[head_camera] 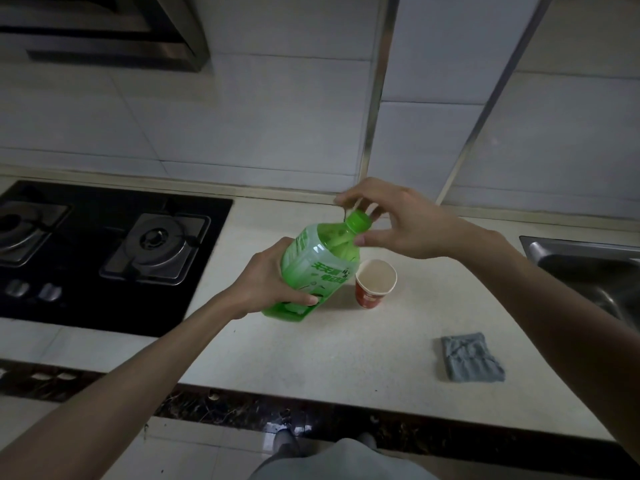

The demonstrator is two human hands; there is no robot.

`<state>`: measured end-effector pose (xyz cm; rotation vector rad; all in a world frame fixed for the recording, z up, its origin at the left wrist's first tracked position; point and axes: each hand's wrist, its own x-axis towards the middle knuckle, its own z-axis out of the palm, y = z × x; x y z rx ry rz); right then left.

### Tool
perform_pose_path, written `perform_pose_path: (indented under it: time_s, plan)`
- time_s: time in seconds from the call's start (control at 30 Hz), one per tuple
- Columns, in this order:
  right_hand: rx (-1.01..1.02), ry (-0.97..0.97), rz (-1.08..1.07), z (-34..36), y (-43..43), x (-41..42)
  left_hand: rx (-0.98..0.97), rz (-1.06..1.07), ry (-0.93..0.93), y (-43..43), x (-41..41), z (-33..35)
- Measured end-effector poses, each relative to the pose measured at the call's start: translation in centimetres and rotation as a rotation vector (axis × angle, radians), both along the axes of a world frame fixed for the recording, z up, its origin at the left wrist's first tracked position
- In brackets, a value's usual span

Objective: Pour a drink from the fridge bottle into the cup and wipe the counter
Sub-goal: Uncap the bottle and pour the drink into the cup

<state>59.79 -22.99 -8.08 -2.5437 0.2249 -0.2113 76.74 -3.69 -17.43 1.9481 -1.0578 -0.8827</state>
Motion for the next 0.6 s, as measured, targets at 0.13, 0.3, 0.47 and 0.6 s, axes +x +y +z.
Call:
perform_pose_path:
  time_s: [0.13, 0.3, 0.47, 0.6]
  plan:
    - [-0.160, 0.079, -0.297, -0.1, 0.7, 0.8, 0.011, -0.006, -0.027, 0.1, 0.0, -0.1]
    - [-0.107, 0.144, -0.250, 0.2, 0.7, 1.0, 0.017, -0.013, -0.048, 0.2, 0.0, -0.1]
    - [-0.047, 0.074, -0.078, -0.1, 0.2, -0.1, 0.034, -0.035, -0.051, 0.3, 0.0, -0.3]
    - [0.006, 0.067, 0.026, -0.7, 0.2, -0.7, 0.040, -0.044, -0.042, 0.1, 0.0, -0.5]
